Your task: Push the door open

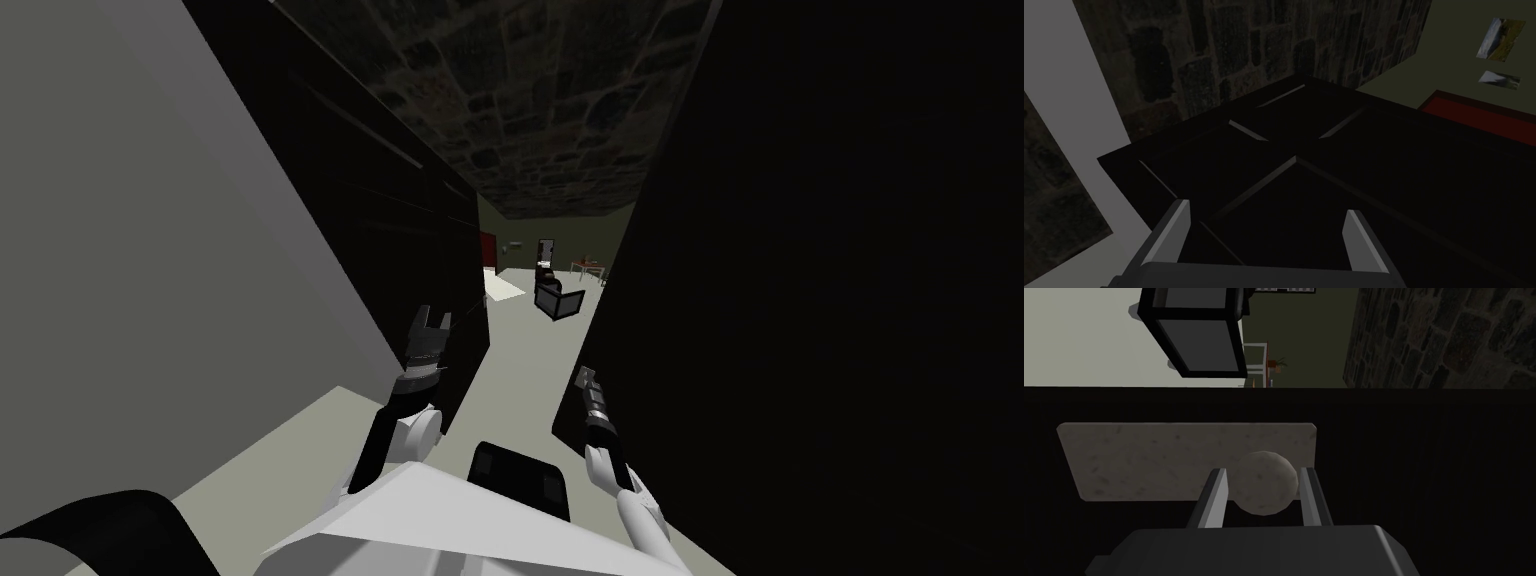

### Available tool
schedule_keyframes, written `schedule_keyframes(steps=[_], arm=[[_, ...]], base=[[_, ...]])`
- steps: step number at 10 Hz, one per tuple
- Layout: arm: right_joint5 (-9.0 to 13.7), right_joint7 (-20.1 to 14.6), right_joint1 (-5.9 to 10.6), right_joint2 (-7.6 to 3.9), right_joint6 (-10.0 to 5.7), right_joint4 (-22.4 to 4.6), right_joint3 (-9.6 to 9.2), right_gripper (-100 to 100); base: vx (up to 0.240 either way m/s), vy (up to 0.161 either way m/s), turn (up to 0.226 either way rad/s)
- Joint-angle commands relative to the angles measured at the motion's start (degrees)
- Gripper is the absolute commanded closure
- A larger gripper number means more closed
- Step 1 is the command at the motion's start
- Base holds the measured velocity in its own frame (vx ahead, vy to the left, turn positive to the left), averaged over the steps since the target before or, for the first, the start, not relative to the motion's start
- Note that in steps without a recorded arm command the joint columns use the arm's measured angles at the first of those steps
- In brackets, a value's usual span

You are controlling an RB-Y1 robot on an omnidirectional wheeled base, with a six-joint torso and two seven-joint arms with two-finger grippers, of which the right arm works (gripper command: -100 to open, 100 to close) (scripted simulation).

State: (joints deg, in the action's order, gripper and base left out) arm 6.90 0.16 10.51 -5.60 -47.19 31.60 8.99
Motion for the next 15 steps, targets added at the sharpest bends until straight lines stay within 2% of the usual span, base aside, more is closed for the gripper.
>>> schedule_keyframes(steps=[1,3,6,7,9,10,12,15], arm=[[0.52,-0.06,1.05,-1.11,-0.72,-1.76,0.91,100],[1.45,0.47,0.91,-1.53,-0.75,-1.89,2.44,100],[2.03,0.80,0.82,-1.78,-0.76,-1.97,3.40,100],[2.61,1.13,0.74,-2.03,-0.78,-2.05,4.36,100],[2.61,1.13,0.74,-2.03,-0.78,-2.05,4.36,100],[3.38,1.57,0.62,-2.36,-0.80,-2.16,5.63,100],[3.38,1.57,0.62,-2.36,-0.80,-1.39,5.63,100],[3.57,1.68,0.59,-2.44,-0.81,-2.19,5.94,100]], base=[[0.128,0.021,-0.043],[0.179,0.041,-0.045],[0.148,0.035,-0.047],[0.146,0.026,-0.053],[0.091,0.017,-0.018],[0.132,0.027,-0.062],[0.120,0.039,-0.049],[0.013,-0.005,0.005]])
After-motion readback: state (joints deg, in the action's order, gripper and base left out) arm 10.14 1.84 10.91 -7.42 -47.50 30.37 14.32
